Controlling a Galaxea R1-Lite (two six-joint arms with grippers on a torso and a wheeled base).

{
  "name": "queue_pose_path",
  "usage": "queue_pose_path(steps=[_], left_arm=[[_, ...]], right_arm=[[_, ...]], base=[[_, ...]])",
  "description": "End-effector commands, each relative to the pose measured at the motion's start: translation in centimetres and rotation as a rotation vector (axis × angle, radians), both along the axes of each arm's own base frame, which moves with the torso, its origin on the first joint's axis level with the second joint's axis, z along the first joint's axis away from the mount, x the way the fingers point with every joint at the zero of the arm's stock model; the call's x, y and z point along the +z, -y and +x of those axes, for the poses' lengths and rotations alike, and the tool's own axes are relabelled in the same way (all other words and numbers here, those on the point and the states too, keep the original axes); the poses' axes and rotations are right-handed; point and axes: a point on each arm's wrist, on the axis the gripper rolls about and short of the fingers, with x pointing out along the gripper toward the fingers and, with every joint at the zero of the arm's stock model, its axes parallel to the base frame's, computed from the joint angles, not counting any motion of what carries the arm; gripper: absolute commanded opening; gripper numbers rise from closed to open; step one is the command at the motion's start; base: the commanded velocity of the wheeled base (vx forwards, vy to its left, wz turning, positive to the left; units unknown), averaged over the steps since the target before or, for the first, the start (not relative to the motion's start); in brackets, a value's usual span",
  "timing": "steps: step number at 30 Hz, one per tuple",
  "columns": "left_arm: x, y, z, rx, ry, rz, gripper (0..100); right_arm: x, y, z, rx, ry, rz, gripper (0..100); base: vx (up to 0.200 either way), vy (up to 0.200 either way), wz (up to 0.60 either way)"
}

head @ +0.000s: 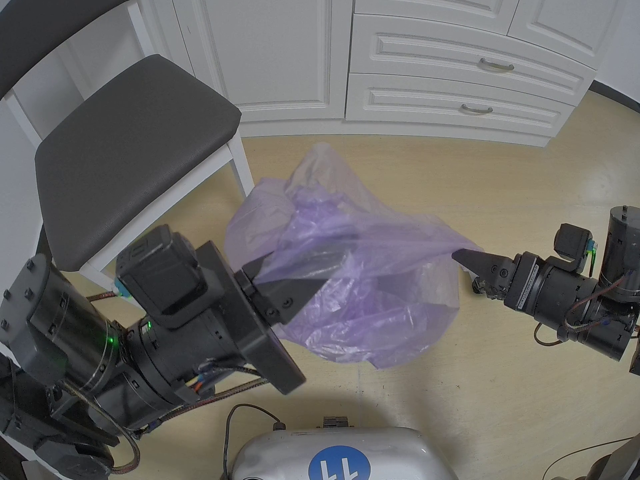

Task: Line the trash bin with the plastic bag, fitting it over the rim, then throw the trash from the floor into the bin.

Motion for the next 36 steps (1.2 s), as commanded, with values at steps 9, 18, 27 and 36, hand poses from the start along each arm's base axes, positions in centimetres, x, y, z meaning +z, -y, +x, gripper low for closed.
queue_pose_path(steps=[9, 18, 27, 36], left_arm=[[0.3, 0.6, -2.0, -0.058, 0.001, -0.017, 0], [1.6, -0.4, -3.6, -0.093, 0.033, -0.062, 0], [2.6, -0.7, -3.0, -0.072, 0.043, -0.105, 0], [3.0, -1.2, -3.4, -0.086, 0.022, -0.132, 0]], right_arm=[[-1.1, -0.6, 1.8, -0.091, -0.037, -0.037, 100], [-1.3, 0.9, 3.0, -0.191, -0.046, -0.067, 100], [-4.7, 2.0, 1.8, -0.100, -0.138, -0.298, 100], [-1.4, 2.1, 1.8, -0.123, -0.046, -0.138, 100]], base=[[0.000, 0.000, 0.00], [0.000, 0.000, 0.00], [0.000, 0.000, 0.00], [0.000, 0.000, 0.00]])
